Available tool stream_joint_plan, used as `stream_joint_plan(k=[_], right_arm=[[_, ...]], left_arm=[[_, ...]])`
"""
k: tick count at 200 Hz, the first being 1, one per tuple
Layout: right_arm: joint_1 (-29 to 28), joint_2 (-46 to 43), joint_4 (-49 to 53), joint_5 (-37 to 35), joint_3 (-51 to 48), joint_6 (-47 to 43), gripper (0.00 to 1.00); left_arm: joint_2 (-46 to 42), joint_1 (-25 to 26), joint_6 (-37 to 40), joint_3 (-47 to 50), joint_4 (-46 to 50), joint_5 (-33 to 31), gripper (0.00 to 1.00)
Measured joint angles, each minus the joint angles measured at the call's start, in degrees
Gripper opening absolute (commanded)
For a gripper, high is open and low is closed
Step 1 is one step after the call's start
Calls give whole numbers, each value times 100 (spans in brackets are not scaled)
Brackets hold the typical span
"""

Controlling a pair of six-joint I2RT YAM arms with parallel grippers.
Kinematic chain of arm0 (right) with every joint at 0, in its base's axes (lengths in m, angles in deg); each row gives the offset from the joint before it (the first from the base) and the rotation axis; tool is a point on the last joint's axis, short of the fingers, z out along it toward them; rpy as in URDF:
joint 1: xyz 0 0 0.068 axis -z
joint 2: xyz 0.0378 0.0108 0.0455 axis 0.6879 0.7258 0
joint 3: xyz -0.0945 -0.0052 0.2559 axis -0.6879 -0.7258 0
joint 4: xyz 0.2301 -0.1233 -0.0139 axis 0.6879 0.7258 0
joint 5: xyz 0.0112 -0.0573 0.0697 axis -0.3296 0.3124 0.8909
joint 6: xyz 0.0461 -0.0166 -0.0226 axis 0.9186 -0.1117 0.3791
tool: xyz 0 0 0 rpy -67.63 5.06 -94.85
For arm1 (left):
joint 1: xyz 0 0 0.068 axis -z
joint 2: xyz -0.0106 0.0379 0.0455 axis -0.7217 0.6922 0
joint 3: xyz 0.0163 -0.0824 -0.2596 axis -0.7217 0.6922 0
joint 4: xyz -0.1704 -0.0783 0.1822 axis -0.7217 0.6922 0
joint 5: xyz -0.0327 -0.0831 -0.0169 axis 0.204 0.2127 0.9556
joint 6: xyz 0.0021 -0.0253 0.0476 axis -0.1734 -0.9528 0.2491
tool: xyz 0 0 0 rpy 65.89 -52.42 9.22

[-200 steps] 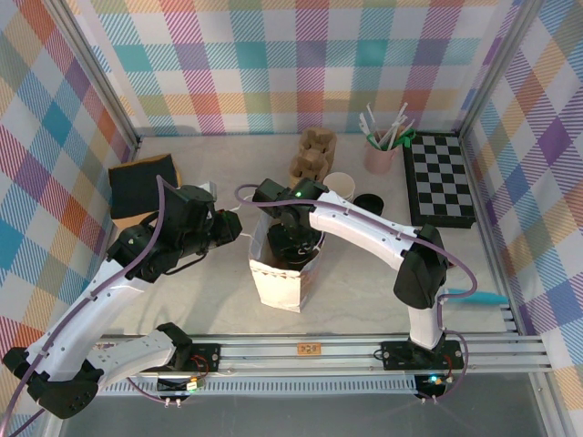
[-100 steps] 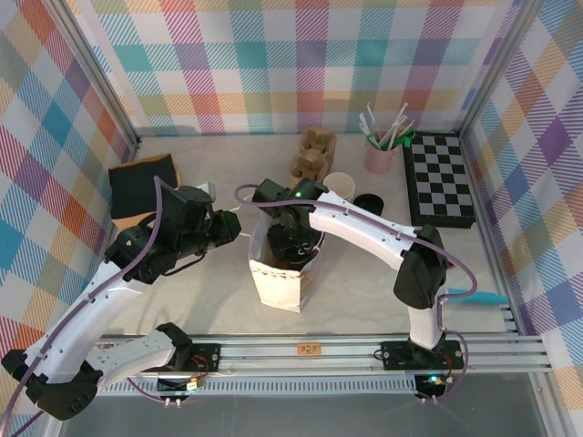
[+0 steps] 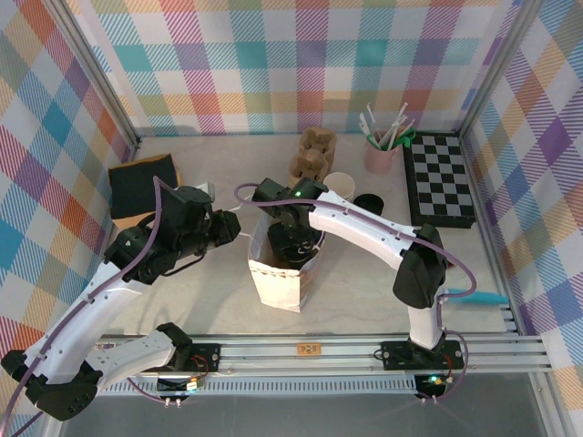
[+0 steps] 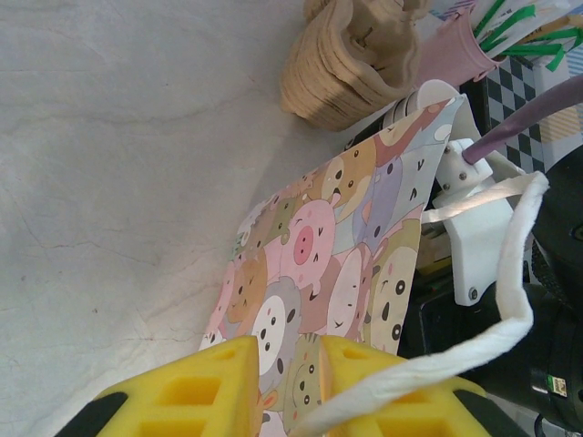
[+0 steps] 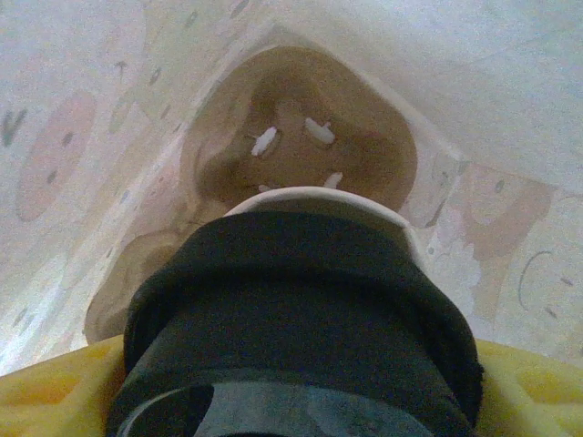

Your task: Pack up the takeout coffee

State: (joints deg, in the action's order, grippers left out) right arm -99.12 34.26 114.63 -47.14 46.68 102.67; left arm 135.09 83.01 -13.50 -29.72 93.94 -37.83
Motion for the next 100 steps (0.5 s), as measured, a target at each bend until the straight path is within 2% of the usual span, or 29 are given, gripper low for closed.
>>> stream_joint_plan(k=[100], right_arm=[[85, 87, -20, -59, 92, -7, 62]], left_arm=[[0, 0, 2, 0, -2, 0, 22]])
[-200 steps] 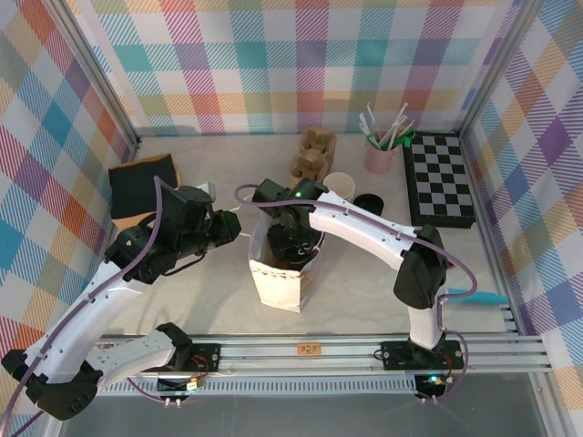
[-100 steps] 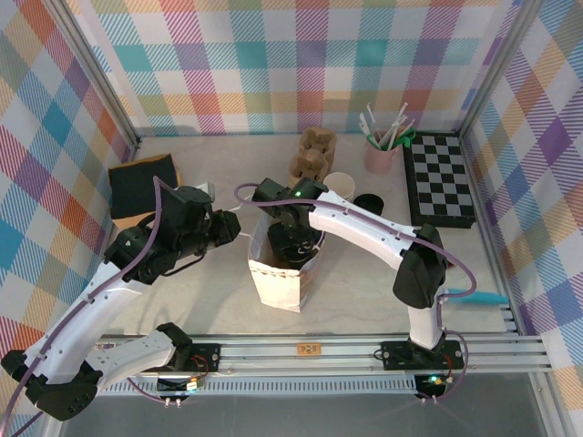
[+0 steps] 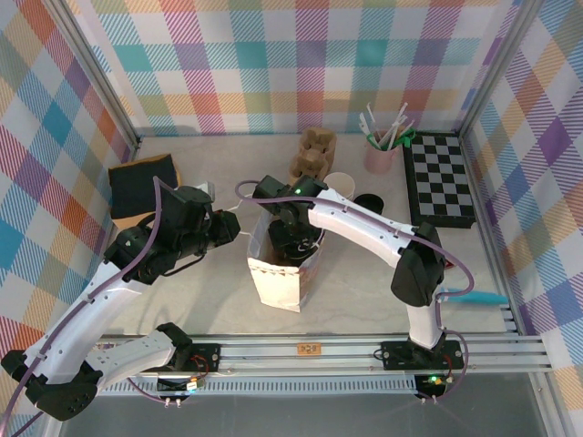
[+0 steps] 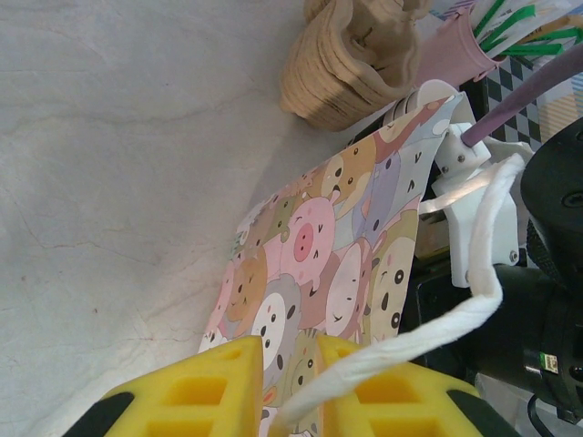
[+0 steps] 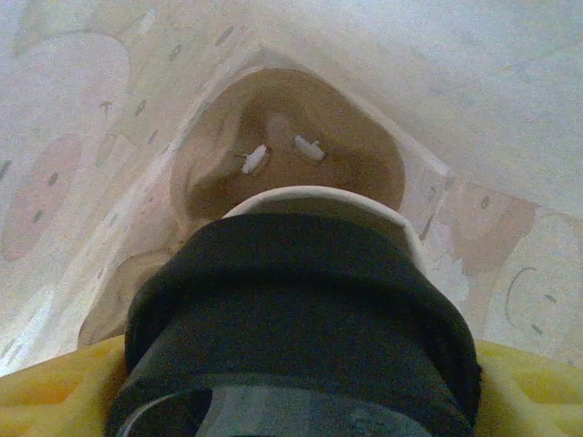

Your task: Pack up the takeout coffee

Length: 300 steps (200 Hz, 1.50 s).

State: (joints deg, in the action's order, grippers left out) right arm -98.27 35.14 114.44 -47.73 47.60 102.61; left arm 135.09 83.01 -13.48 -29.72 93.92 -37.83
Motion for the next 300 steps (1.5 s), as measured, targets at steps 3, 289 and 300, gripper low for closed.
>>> stream_joint_plan(k=[3, 289, 300], right_arm=[[2, 0, 0, 0, 0, 0, 62], [70, 28, -109, 2, 4, -17, 62], [74, 33, -114, 2, 4, -17, 62]], left_arm=[[0, 0, 0, 0, 0, 0, 22], [0, 0, 0, 0, 7, -11, 20], [0, 0, -2, 0, 7, -11, 20]])
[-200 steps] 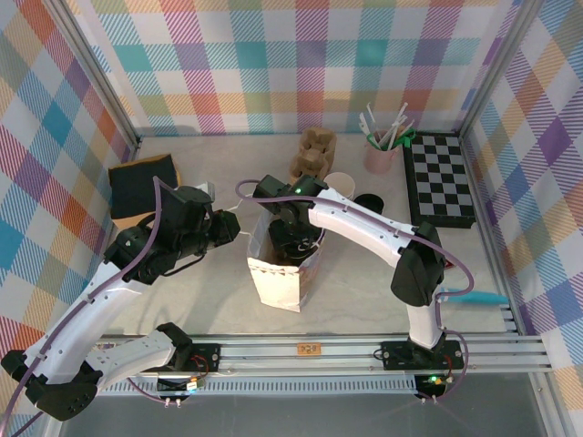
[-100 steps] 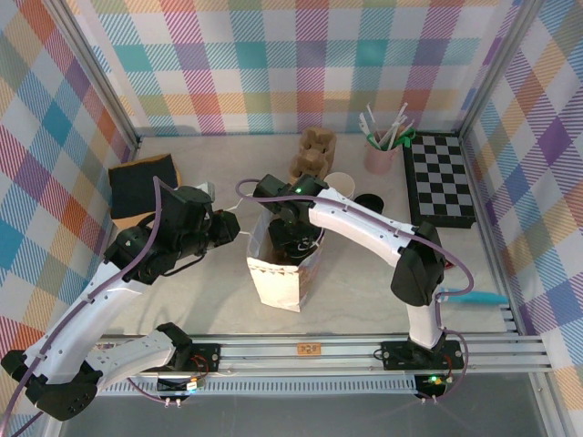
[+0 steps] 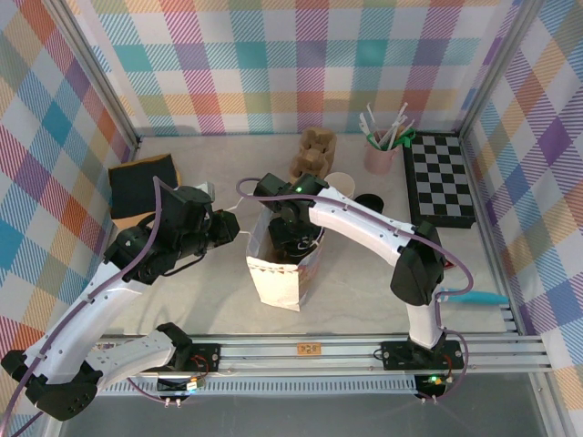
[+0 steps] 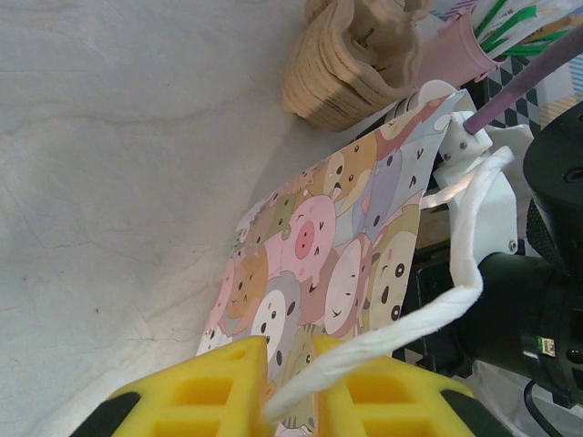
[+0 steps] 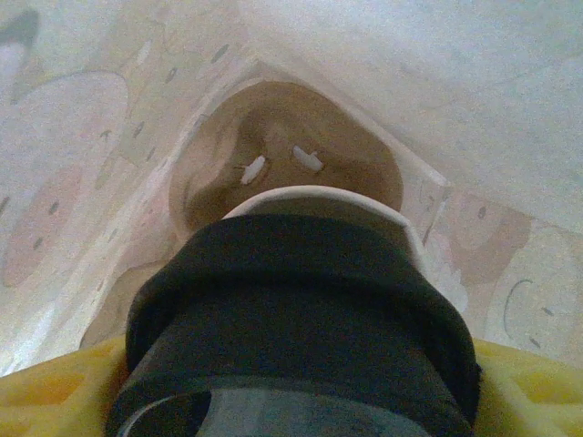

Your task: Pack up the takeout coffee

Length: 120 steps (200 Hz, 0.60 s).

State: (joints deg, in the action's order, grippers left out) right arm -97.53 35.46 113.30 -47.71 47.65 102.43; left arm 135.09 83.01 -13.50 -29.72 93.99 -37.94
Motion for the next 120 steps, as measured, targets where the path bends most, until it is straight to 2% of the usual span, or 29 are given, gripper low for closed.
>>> stream_joint_plan(k=[120], right_arm=[[11, 85, -13, 2, 92, -22, 62]], left_arm=[[0, 0, 0, 0, 0, 0, 20]])
